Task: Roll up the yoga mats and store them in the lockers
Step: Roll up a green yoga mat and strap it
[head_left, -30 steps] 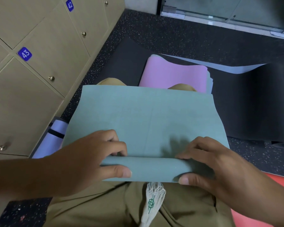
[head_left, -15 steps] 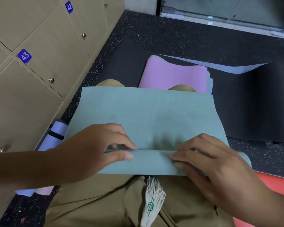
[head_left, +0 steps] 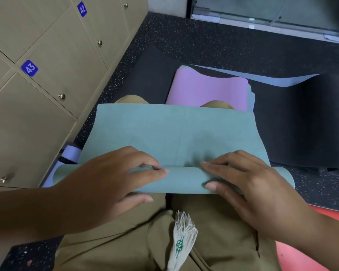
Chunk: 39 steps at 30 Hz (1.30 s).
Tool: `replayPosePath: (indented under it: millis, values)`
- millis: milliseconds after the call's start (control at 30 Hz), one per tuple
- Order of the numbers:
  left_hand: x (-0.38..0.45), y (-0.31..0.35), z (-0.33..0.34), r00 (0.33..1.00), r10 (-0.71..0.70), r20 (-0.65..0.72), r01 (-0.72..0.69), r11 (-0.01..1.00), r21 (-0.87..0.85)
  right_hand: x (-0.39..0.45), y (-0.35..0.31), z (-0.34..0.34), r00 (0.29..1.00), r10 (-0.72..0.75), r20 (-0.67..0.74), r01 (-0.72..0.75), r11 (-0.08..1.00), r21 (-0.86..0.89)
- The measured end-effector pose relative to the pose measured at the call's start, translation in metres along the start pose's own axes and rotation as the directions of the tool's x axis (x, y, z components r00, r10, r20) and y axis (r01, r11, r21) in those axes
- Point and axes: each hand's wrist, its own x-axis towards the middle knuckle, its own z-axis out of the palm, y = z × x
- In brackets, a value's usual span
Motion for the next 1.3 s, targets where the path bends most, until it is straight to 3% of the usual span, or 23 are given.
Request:
replayPosePath:
  millis: [167, 300, 400, 500, 867, 1000, 1100, 1300]
  values:
    - [0.006, -0.010, 0.004, 1.000, 0.004, -0.008, -0.004, 0.999, 0.037, 0.004, -0.002, 0.003, 0.998, -0.008, -0.065, 0.005, 0.999, -0.044]
    - [0.012, -0.019, 0.003, 0.996, -0.057, 0.063, 0.061, 0.996, -0.068, -0.002, -0.007, 0.006, 0.979, -0.118, -0.167, 0.093, 0.985, -0.148]
    - [0.018, -0.026, 0.001, 0.985, -0.127, 0.115, 0.148, 0.968, -0.202, -0.004, -0.006, 0.007, 0.972, -0.164, -0.167, 0.127, 0.969, -0.213]
    - [0.022, -0.029, -0.001, 0.984, -0.138, 0.110, 0.160, 0.960, -0.230, -0.003, -0.005, 0.010, 0.974, -0.155, -0.163, 0.115, 0.967, -0.229]
    - [0.019, -0.019, -0.005, 0.993, 0.021, -0.114, -0.012, 0.996, 0.083, 0.021, 0.015, 0.014, 0.997, -0.062, -0.047, 0.057, 0.993, -0.107]
    - [0.019, -0.022, -0.001, 0.994, 0.037, -0.098, -0.026, 0.994, 0.108, 0.032, 0.025, 0.006, 1.000, -0.022, 0.016, 0.022, 0.999, -0.039]
    - [0.021, -0.030, 0.001, 0.996, 0.052, -0.068, -0.042, 0.988, 0.150, 0.033, 0.023, 0.005, 1.000, -0.009, -0.025, 0.009, 1.000, -0.011]
    - [0.030, -0.048, 0.003, 0.998, 0.061, -0.008, -0.059, 0.984, 0.169, 0.021, 0.016, 0.008, 0.989, -0.075, -0.131, 0.053, 0.985, -0.163]
